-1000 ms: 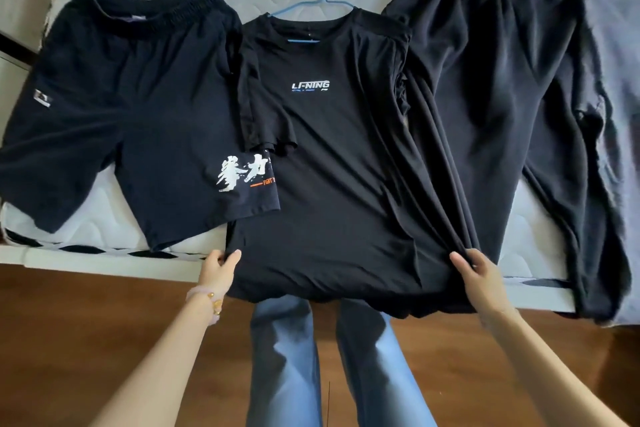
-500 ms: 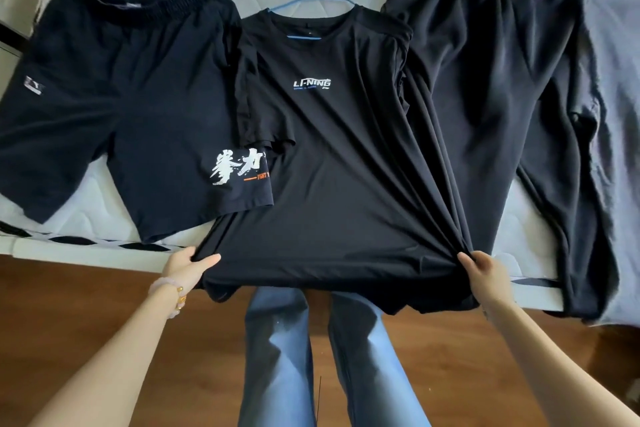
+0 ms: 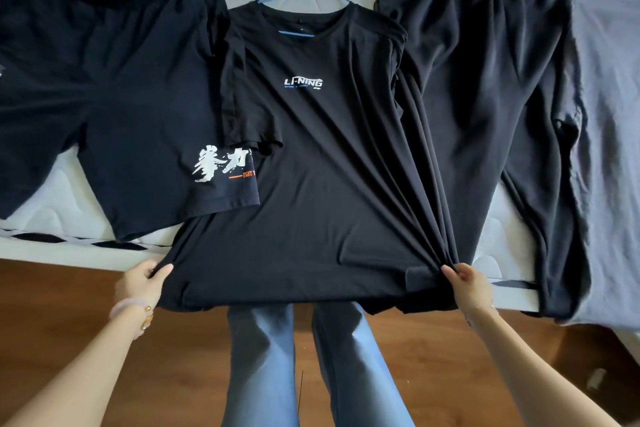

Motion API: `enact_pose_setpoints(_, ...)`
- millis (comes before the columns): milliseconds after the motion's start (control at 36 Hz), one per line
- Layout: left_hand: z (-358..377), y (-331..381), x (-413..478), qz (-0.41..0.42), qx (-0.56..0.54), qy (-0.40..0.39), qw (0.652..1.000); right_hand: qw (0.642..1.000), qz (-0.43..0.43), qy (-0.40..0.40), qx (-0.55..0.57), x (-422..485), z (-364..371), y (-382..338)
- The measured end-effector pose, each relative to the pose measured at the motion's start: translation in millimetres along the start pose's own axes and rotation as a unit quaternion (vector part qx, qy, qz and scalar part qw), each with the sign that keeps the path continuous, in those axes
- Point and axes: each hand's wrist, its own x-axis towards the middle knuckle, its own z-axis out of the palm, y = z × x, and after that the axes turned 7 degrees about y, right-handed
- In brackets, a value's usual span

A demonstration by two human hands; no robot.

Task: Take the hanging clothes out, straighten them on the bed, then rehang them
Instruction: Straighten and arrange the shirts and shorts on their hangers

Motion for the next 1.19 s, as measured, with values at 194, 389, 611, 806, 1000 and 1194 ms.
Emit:
enact_pose_setpoints(194,2.1,44.6,-3.2,0.05,0.115,0.071,0.99,0.994,0.02,0.021,-0.108,-3.2,-3.1,-23.0)
enact_pose_setpoints(389,0.3,137.1,22.3,0.19,-0.062,0.098,0.975,0.992,-0.101,0.07,-0.011,8.3,-18.0,-104.4)
enact_pose_setpoints(611,-2.1,258.6,82.7,0.171,-0.133,-0.051,0.975,0.977,0.002,0.008,0.211,58.0,-18.8,-239.7)
enact_pose_setpoints(806,-0.3,305.0,123.5,0.121,-0.098,-0.138,0.978,0.953,0.082,-0.018,0.291,97.7,-17.2,-294.3)
enact_pose_setpoints(1000,-15.9,299.9,136.9,0.144,-0.223,-0.198,0.944,0.952,0.099,-0.062,0.283,112.1,-8.5,-313.9)
enact_pose_setpoints(1194,-84.5,291.3,166.3,0.199,-0.314,-0.119,0.921,0.96,0.013,0.061,0.271,128.5,-25.5,-306.8)
